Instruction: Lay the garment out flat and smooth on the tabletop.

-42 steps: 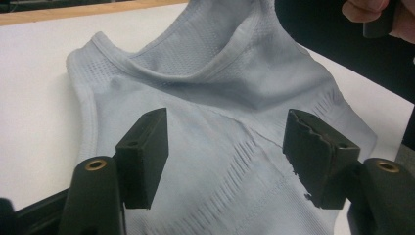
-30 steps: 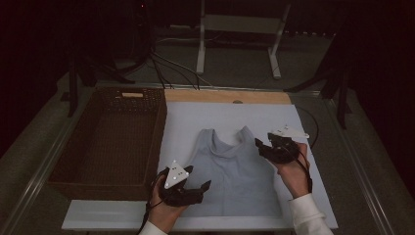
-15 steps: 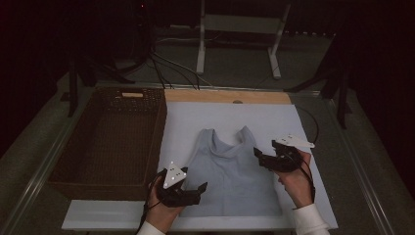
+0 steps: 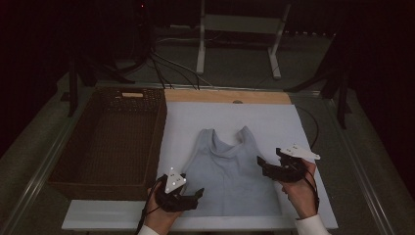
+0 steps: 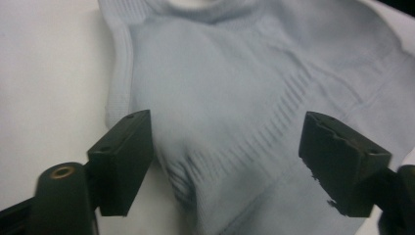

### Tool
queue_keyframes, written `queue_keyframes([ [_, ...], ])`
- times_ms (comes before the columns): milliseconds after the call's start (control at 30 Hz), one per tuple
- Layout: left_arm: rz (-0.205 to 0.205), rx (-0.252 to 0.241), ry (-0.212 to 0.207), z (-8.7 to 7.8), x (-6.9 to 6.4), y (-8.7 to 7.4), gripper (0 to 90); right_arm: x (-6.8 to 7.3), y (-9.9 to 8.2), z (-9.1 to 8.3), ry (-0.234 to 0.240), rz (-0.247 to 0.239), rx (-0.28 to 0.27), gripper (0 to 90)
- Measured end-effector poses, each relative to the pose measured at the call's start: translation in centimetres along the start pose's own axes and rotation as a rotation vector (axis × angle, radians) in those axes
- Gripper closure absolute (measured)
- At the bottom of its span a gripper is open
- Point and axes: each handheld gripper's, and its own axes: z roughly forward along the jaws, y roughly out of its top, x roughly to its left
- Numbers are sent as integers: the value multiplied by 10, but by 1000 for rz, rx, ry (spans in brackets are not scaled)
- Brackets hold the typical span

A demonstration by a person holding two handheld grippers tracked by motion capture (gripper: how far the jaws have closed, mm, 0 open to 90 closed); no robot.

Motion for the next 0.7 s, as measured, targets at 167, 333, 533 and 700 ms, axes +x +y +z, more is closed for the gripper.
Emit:
queue_keyframes([
  [167, 9, 35, 27, 1, 1, -5, 334, -4, -10, -5, -7, 11, 3, 212],
  [333, -10, 68, 47, 2, 4, -9, 472, -10, -17, -7, -15, 19, 10, 214],
  [533, -29, 109, 40, 4, 6, -12, 477, -13, -20, -9, -23, 28, 13, 218],
  [700, -8, 152, 24, 4, 3, -11, 753, -14, -21, -10, -24, 24, 11, 220],
])
